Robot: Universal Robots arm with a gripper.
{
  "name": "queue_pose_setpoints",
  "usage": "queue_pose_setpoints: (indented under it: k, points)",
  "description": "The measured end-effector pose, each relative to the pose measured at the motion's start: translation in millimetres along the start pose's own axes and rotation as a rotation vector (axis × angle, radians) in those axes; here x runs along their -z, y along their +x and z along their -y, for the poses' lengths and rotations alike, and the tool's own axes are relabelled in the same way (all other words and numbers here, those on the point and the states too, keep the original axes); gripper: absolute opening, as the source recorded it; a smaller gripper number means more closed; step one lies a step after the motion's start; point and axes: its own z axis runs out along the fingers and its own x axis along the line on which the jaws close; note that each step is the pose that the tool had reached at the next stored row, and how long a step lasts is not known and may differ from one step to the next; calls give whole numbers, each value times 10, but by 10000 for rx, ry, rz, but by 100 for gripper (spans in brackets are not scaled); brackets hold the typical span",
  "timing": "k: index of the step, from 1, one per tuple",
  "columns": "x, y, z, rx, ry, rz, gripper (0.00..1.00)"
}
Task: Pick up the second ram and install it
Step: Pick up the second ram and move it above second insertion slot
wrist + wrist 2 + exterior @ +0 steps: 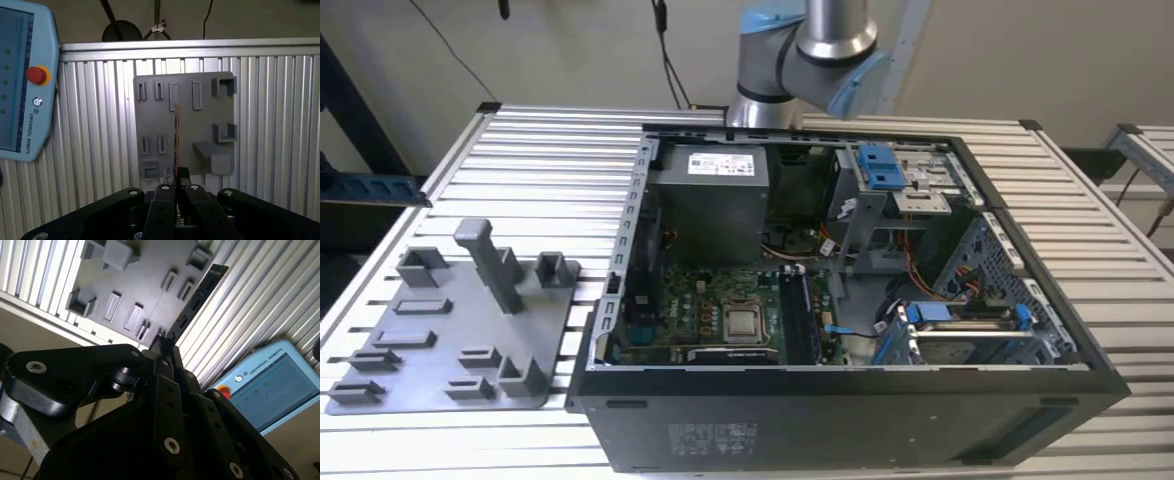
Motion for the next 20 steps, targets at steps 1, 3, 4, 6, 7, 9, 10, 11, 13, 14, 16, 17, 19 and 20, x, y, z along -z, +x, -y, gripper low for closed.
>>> queue_pose_setpoints:
  k: [1,3,4,6,7,9,10,11,13,14,16,17,19,20]
  points:
    - [-1,-1,32,0,-4,1,14]
    - [0,-2,97,0,-14,0,14]
    - [0,-3,128,0,-18,0,14]
    - [0,-4,190,-1,-26,-1,14]
    - [0,-5,221,-1,-30,-1,14]
    - [0,-6,291,-2,-38,-1,14]
    - [0,-6,326,-2,-43,-2,14]
    - [0,-7,361,-1,-47,-2,14]
    - [0,-7,435,-1,-55,-2,14]
    - [0,-7,471,-2,-59,-2,14]
    - [0,-8,542,-3,-67,-3,14]
    - [0,-9,577,-3,-70,-3,14]
    - [0,-9,648,-2,-77,-4,14]
    - [0,-10,683,-2,-80,-3,14]
